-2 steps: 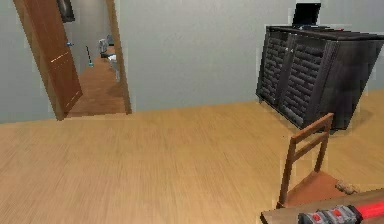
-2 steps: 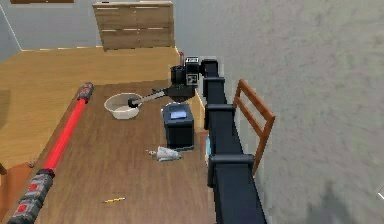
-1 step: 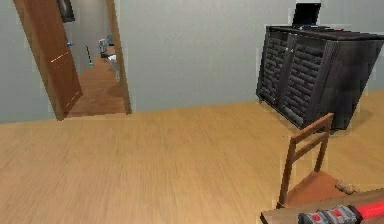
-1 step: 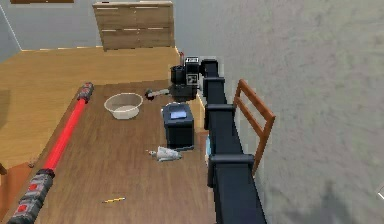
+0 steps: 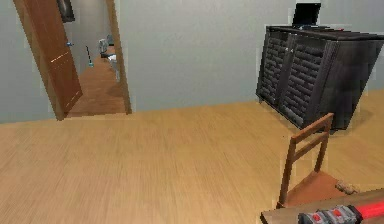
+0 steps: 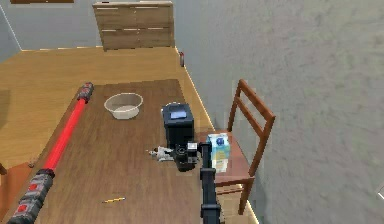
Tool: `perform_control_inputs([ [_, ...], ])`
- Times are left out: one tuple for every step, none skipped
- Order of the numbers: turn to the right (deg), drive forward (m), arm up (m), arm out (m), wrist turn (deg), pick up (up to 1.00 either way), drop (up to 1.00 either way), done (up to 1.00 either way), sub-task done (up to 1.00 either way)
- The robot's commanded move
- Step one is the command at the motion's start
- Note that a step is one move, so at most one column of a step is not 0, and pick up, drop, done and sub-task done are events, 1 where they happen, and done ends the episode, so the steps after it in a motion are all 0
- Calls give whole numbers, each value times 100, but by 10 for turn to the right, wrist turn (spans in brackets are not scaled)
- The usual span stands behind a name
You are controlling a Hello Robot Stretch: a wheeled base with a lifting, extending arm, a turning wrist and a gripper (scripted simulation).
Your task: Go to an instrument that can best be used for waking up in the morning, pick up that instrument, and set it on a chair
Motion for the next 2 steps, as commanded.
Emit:
perform_control_inputs([
  [0,0,0,0,0,100,0,0,0],
  [0,0,10,0,0,0,0,0,0],
])
